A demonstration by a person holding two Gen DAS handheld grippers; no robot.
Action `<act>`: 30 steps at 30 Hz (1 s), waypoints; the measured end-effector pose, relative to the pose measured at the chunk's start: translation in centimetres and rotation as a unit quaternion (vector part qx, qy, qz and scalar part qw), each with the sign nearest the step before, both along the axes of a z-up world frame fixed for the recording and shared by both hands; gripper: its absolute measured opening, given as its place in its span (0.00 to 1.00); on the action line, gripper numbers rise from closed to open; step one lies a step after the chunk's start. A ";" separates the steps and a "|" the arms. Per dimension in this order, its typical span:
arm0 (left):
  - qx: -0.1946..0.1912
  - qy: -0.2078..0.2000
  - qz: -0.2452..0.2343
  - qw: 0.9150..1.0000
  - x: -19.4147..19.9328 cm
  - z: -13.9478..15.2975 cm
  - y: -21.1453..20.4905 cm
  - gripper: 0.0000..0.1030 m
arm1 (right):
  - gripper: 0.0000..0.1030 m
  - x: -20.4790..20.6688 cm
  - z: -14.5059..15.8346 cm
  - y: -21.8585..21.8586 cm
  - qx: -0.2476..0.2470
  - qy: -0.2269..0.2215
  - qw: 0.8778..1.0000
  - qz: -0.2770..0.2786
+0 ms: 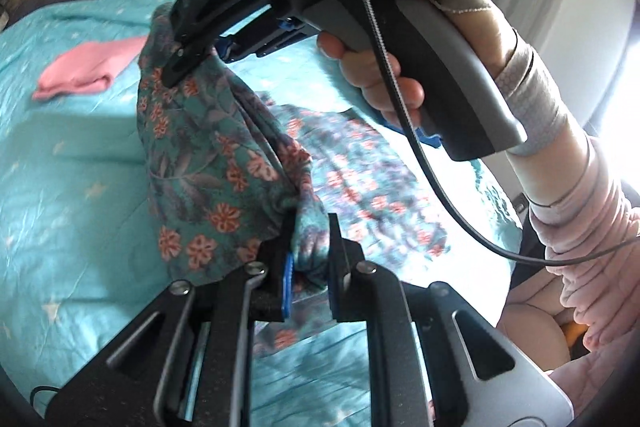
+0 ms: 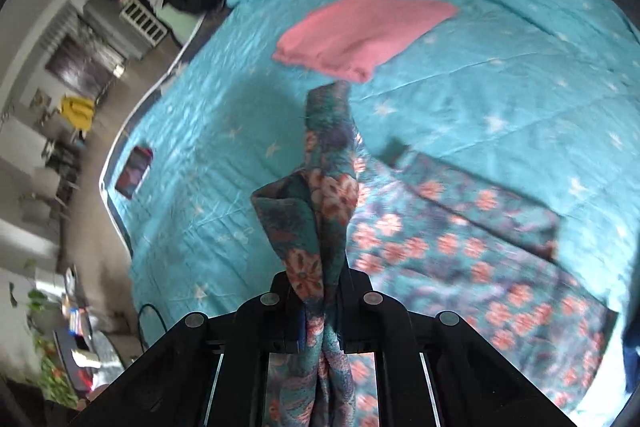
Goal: Fold small clothes
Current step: 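Hold the garment up with the left gripper while the right gripper grasps it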
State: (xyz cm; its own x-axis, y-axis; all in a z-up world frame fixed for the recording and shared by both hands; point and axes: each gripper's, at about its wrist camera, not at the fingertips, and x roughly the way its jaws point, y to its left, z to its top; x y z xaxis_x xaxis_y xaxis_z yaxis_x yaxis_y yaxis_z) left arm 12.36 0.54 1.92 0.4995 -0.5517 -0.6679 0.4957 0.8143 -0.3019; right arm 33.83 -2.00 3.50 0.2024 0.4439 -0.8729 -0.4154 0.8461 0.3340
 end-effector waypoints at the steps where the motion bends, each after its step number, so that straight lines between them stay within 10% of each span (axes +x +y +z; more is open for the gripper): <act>1: 0.000 -0.003 -0.011 1.000 -0.1 0.4 -0.9 0.14 | 0.09 -0.1 0.4 -1.3 0.006 -0.002 1.000 -0.009; 17: 0.001 0.024 -0.150 0.988 -0.6 0.6 -10.7 0.14 | 0.09 -4.7 2.2 -18.6 0.045 -0.033 0.989 -0.138; 30: 0.043 0.043 -0.159 0.985 0.0 -1.0 -14.6 0.14 | 0.09 -5.4 -2.0 -24.1 0.077 -0.002 0.981 -0.177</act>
